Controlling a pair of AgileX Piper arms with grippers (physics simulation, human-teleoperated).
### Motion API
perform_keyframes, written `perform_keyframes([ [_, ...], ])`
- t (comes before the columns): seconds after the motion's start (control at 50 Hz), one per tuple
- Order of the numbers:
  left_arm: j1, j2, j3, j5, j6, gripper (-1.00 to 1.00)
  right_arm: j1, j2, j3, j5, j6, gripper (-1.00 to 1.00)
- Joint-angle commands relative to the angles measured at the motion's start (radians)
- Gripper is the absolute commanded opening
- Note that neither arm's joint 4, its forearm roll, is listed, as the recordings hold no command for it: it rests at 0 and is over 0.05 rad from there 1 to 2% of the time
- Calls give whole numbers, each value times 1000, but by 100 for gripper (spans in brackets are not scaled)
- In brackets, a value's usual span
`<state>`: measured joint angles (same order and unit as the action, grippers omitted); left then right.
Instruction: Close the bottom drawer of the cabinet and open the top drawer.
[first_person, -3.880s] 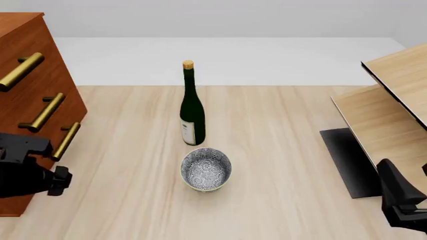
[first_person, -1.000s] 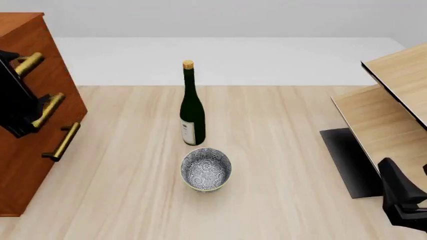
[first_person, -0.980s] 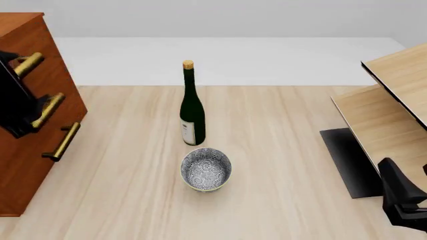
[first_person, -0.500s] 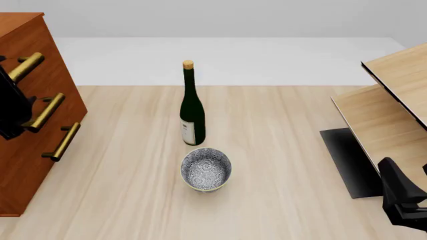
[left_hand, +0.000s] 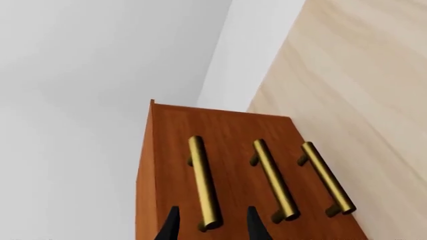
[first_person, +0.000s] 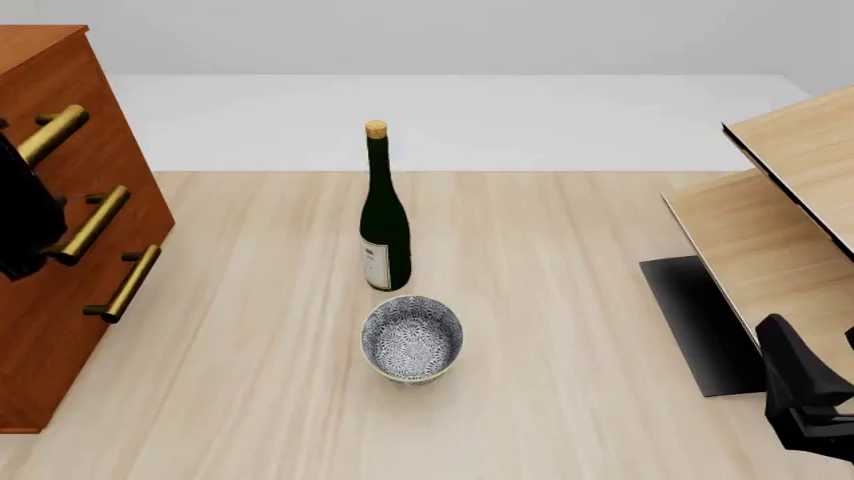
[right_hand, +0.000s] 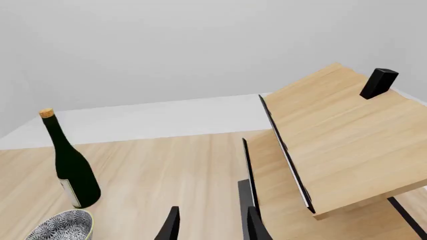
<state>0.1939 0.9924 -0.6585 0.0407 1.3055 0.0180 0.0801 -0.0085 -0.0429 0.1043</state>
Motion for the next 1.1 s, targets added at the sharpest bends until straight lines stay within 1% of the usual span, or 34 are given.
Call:
perform_keyframes([
  [0.02, 15, 16, 13, -16, 4, 100, -1, 1, 0, 0, 1, 100],
  [0.18, 30, 10, 21, -15, 3, 100, 4, -5, 0, 5, 3, 100],
  [0.26, 53, 3, 39, -32, 21, 100, 6, -8, 0, 8, 2, 100],
  [0.5, 77, 8, 41, -41, 21, 100, 9, -19, 0, 17, 0, 100],
  [1.1, 125, 111, -2, -117, 37, 100, 9, -29, 2, 24, -10, 100],
])
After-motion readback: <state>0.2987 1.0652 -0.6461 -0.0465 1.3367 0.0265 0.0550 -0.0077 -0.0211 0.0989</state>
